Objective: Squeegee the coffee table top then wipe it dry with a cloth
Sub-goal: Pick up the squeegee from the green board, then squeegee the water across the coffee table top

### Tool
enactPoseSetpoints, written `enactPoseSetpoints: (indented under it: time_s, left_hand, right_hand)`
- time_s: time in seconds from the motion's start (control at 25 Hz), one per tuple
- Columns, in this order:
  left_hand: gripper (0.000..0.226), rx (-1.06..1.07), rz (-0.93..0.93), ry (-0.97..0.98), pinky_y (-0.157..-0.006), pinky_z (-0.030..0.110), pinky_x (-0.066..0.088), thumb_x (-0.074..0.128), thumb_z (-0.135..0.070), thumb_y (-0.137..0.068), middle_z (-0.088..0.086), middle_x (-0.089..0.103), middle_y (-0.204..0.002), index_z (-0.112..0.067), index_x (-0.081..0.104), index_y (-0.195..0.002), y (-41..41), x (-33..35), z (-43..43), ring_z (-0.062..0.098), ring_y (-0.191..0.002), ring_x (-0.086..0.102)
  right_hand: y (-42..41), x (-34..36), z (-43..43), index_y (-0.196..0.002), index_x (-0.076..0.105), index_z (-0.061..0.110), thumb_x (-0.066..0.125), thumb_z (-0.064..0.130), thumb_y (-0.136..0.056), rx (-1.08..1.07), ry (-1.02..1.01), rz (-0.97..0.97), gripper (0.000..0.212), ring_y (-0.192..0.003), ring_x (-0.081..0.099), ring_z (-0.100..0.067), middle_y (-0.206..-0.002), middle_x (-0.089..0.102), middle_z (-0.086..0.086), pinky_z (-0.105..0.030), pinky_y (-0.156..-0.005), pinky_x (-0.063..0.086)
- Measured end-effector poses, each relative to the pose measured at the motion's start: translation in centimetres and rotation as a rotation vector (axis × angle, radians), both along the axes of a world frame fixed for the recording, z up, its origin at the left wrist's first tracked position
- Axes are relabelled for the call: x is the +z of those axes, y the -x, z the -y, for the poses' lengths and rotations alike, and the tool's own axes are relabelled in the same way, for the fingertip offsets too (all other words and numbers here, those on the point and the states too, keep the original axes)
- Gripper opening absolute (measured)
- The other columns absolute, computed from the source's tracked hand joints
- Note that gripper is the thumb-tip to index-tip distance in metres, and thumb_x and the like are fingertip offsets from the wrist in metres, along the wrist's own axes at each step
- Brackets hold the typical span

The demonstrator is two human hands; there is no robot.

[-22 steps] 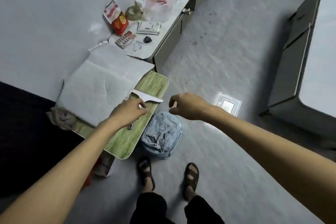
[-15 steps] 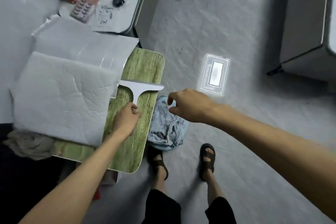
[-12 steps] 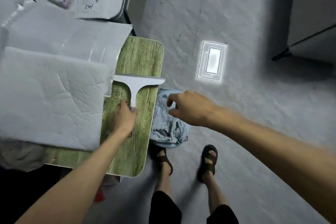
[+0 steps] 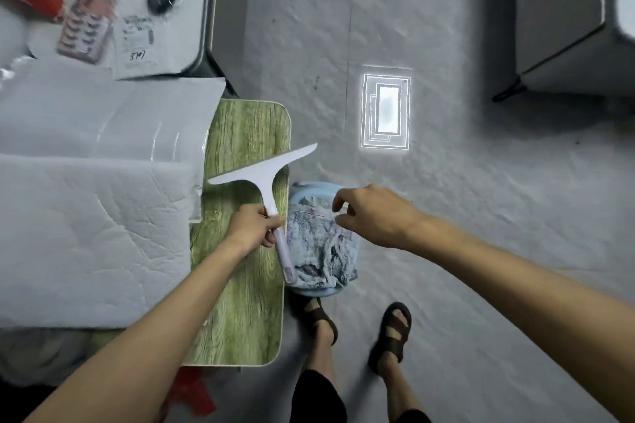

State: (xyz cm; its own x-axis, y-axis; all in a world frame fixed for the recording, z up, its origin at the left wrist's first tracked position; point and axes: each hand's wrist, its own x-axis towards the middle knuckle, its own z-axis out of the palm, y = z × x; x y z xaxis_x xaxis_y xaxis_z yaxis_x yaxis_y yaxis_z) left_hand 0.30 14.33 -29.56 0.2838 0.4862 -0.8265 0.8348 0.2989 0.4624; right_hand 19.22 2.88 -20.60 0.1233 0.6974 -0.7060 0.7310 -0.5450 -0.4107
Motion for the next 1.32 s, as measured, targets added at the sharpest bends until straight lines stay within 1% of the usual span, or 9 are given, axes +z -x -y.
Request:
enactPoseSetpoints:
  time_s: [0.28, 0.48, 0.68, 0.88, 1.0, 1.08, 1.16, 1.24, 1.32]
  left_hand:
    - [0.017, 0.083, 0.451, 0.14, -0.042, 0.019, 0.048, 0.071, -0.013, -0.085, 0.009, 0.06, -0.057, 0.0, 0.06, -0.087, -15.1, 19.4, 3.0, 0.011, -0.042, 0.056]
    - [0.023, 0.002, 0.565, 0.075, -0.046, 0.02, 0.048, 0.073, -0.022, -0.084, 0.011, 0.067, -0.067, -0.003, 0.061, -0.088, -27.6, 30.9, 7.3, 0.012, -0.046, 0.058]
    - [0.025, -0.302, 0.503, -0.105, -0.052, 0.02, 0.045, 0.066, -0.035, -0.088, 0.001, 0.071, -0.076, -0.01, 0.069, -0.089, -40.7, 38.6, 10.4, 0.011, -0.055, 0.062]
    - [0.012, -0.622, 0.432, -0.397, -0.057, 0.026, 0.049, 0.064, -0.037, -0.085, -0.003, 0.073, -0.083, -0.025, 0.065, -0.088, -51.5, 44.9, 10.3, 0.014, -0.062, 0.067]
    - [0.023, -0.792, 0.393, -0.561, -0.062, 0.028, 0.054, 0.064, -0.047, -0.082, -0.008, 0.072, -0.083, -0.028, 0.064, -0.095, -57.1, 46.5, 8.0, 0.01, -0.066, 0.07]
    - [0.028, -0.896, 0.349, -0.617, -0.07, 0.031, 0.055, 0.062, -0.053, -0.081, -0.009, 0.073, -0.087, -0.031, 0.061, -0.097, -61.2, 46.5, 5.4, 0.009, -0.069, 0.068]
    - [0.035, -1.029, 0.296, -0.67, -0.08, 0.035, 0.053, 0.058, -0.057, -0.082, -0.006, 0.073, -0.1, -0.031, 0.06, -0.104, -65.7, 45.8, 2.1, 0.013, -0.083, 0.063]
    - [0.04, -1.159, 0.254, -0.695, -0.087, 0.039, 0.051, 0.055, -0.056, -0.085, -0.003, 0.07, -0.112, -0.028, 0.059, -0.114, -71.1, 45.0, -1.7, 0.018, -0.098, 0.058]
    - [0.04, -1.242, 0.232, -0.681, -0.091, 0.041, 0.049, 0.055, -0.052, -0.087, 0.001, 0.068, -0.118, -0.026, 0.057, -0.118, -76.1, 44.6, -5.3, 0.021, -0.105, 0.058]
  right_hand:
    - [-7.3, 14.4, 4.9, -0.14, 0.038, 0.019, 0.06, 0.047, -0.091, -0.309, -0.165, -0.136, 0.06, -0.099, 0.063, -0.023, -0.111, 0.068, -0.006, -0.036, -0.082, 0.048]
    - [-16.9, 24.6, 9.3, -0.133, 0.036, 0.022, 0.061, 0.026, -0.089, -0.409, -0.385, -0.045, 0.051, -0.078, 0.062, -0.026, -0.089, 0.065, -0.006, -0.038, -0.066, 0.049]
    - [-30.3, 31.0, 13.9, -0.101, 0.036, 0.034, 0.04, 0.008, -0.084, -0.422, -0.472, 0.069, 0.031, -0.067, 0.049, -0.023, -0.074, 0.048, 0.006, -0.027, -0.05, 0.028]
    - [-43.1, 34.6, 17.0, -0.101, 0.049, 0.013, 0.044, 0.028, -0.094, -0.469, -0.292, 0.281, 0.017, -0.093, 0.059, -0.038, -0.102, 0.065, -0.016, -0.041, -0.073, 0.046]
    - [-49.0, 35.9, 15.2, -0.098, 0.055, 0.013, 0.048, 0.029, -0.096, -0.439, -0.263, 0.257, 0.018, -0.091, 0.061, -0.034, -0.101, 0.065, -0.016, -0.034, -0.067, 0.041]
    - [-53.1, 36.4, 12.9, -0.091, 0.059, 0.03, 0.047, 0.023, -0.098, -0.417, -0.251, 0.212, 0.016, -0.081, 0.058, -0.028, -0.092, 0.062, -0.015, -0.029, -0.063, 0.037]
    - [-57.2, 36.3, 10.1, -0.07, 0.044, 0.04, 0.043, 0.02, -0.099, -0.436, -0.227, 0.163, 0.035, -0.074, 0.055, -0.025, -0.086, 0.058, -0.01, -0.029, -0.058, 0.042]
    - [-61.9, 35.4, 7.0, -0.068, 0.041, 0.036, 0.039, 0.024, -0.101, -0.512, -0.179, 0.114, 0.035, -0.072, 0.06, -0.027, -0.088, 0.064, -0.016, -0.033, -0.062, 0.051]
    - [-66.2, 34.5, 4.5, -0.076, 0.054, 0.021, 0.04, 0.024, -0.1, -0.592, -0.126, 0.049, 0.028, -0.071, 0.063, -0.028, -0.093, 0.068, -0.022, -0.028, -0.06, 0.052]
